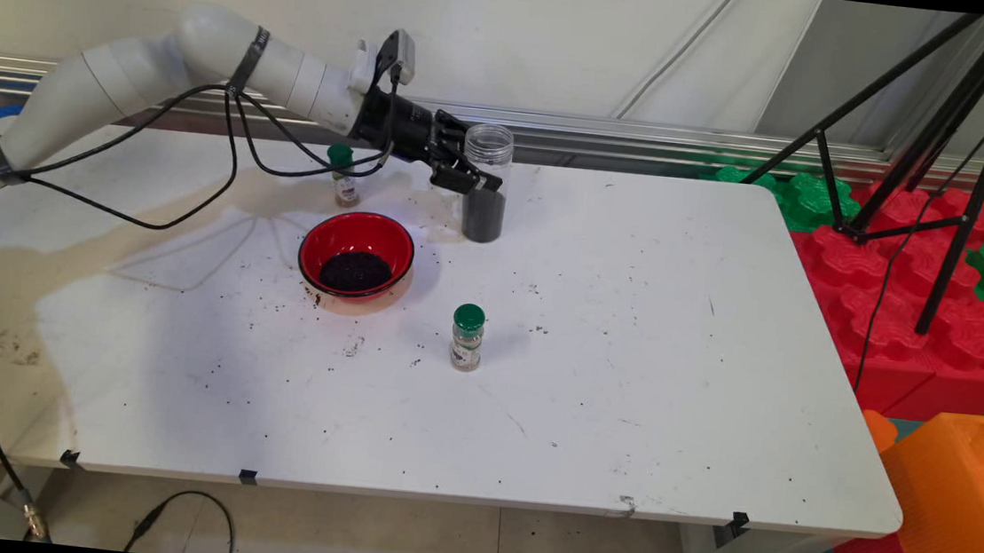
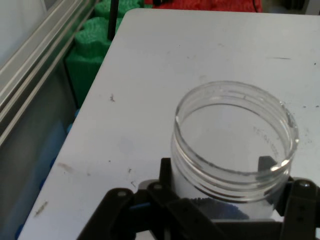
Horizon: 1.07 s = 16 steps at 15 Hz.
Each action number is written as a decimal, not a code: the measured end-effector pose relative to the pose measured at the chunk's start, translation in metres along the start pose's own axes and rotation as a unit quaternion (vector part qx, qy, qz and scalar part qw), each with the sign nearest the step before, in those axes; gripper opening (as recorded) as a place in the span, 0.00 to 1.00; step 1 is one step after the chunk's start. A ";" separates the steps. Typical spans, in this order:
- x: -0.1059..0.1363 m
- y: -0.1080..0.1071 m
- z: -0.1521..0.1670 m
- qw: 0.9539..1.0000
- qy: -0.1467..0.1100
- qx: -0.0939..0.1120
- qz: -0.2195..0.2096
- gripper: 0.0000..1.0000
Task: Pour the black seasoning powder in the red bowl
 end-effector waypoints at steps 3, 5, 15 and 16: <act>0.002 0.000 0.000 1.000 0.003 0.000 0.001 0.00; 0.006 0.000 -0.003 1.000 0.010 0.001 0.006 0.00; 0.033 -0.001 -0.041 0.998 0.039 0.013 0.049 0.00; 0.036 -0.001 -0.047 0.997 0.040 0.015 0.058 0.00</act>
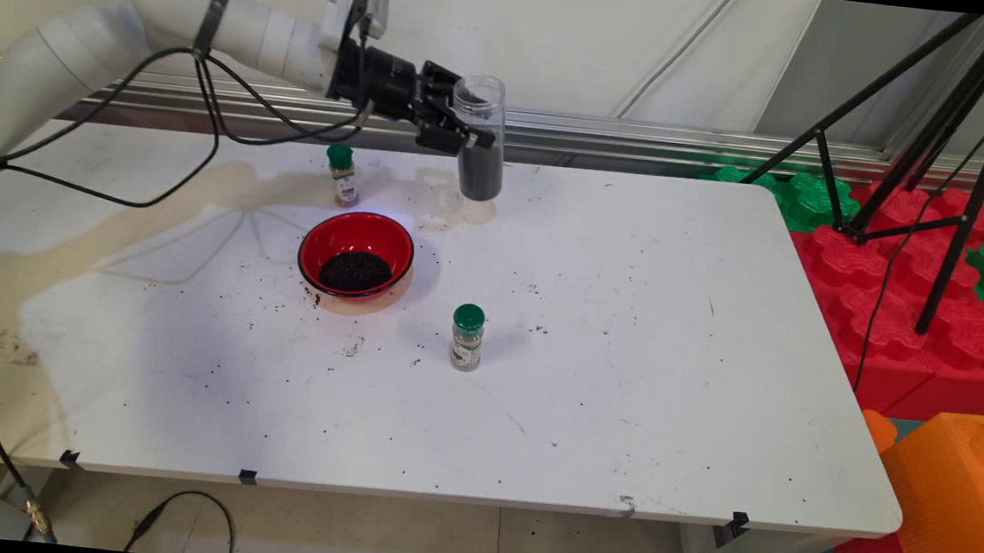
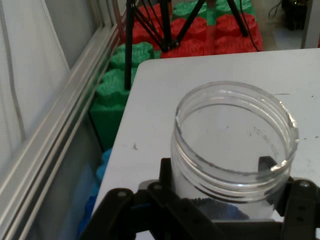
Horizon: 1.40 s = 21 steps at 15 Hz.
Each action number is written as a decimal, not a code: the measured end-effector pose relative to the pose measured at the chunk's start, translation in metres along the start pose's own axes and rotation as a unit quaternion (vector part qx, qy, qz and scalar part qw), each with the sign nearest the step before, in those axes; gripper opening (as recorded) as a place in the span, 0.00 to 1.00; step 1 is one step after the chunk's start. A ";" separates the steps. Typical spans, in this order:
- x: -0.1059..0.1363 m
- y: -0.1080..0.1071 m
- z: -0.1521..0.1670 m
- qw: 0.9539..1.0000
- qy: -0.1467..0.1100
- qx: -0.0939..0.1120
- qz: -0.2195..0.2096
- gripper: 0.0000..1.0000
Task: Pour the black seasoning powder in the red bowl
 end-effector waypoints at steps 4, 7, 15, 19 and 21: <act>0.008 -0.001 -0.019 0.999 0.000 0.012 0.032 0.00; 0.015 0.000 -0.037 0.998 0.001 0.023 0.062 0.00; 0.014 0.014 -0.072 0.987 -0.002 0.035 0.159 0.00; 0.009 0.020 -0.081 0.980 -0.005 0.034 0.196 0.00; 0.005 0.024 -0.086 0.974 -0.009 0.032 0.223 0.00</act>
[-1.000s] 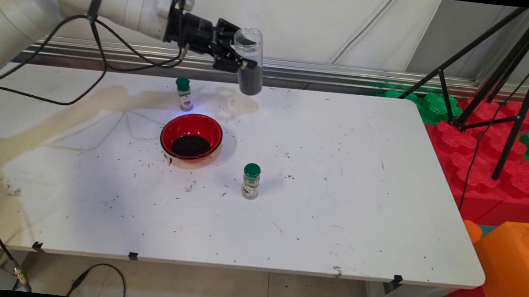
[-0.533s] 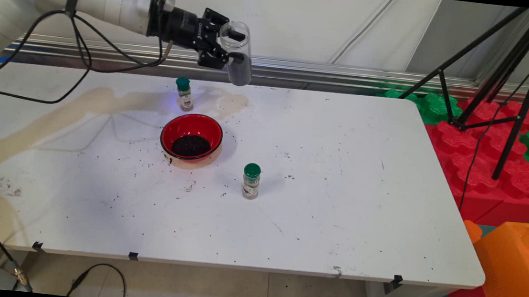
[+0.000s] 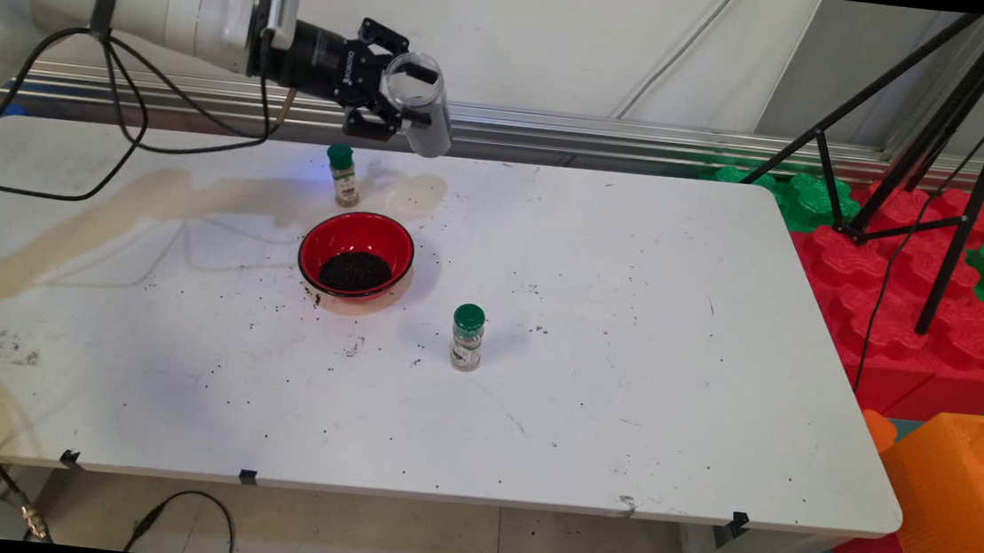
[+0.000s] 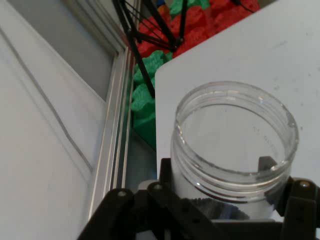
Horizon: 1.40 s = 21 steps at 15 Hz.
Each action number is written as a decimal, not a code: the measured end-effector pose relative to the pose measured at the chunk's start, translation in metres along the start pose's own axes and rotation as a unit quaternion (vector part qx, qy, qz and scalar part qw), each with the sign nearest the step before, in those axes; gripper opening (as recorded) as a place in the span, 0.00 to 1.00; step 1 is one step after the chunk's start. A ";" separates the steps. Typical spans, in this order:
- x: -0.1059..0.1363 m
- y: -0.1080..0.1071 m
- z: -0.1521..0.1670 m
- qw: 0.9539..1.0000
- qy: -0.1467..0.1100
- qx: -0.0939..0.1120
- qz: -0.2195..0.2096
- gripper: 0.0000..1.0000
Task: Pour the black seasoning powder in the red bowl
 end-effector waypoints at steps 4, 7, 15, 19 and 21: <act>-0.005 0.009 -0.009 0.999 -0.006 -0.007 0.053 0.00; -0.010 0.016 -0.017 0.995 -0.011 -0.012 0.098 0.00; -0.022 0.029 -0.029 0.980 -0.019 -0.023 0.198 0.00; -0.028 0.037 -0.031 0.969 -0.023 -0.029 0.246 0.00; -0.029 0.041 -0.032 0.963 -0.025 -0.032 0.268 0.00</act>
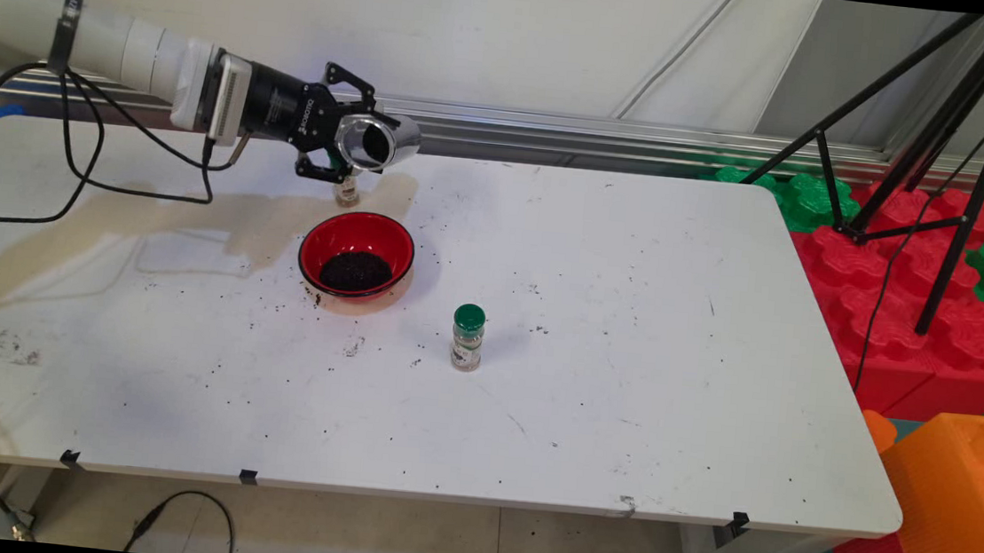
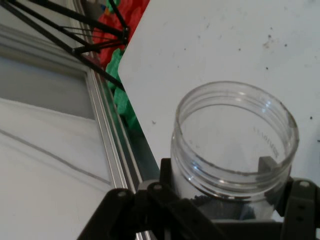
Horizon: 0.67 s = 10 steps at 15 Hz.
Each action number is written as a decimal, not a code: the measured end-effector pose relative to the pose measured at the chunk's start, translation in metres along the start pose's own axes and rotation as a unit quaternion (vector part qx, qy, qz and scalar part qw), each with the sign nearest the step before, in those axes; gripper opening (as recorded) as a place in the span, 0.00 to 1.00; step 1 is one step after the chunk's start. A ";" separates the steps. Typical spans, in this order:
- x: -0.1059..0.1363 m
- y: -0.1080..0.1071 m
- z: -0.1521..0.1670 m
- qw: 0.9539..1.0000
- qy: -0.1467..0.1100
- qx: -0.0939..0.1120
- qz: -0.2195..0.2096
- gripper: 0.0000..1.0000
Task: Pour the black seasoning powder in the red bowl
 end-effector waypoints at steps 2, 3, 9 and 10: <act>0.001 0.003 0.000 1.000 -0.002 -0.002 0.017 0.00; 0.001 0.006 0.000 1.000 -0.004 -0.004 0.029 0.00; -0.002 0.017 -0.002 0.994 -0.010 -0.007 0.111 0.00; -0.002 0.018 -0.003 0.992 -0.011 -0.006 0.125 0.00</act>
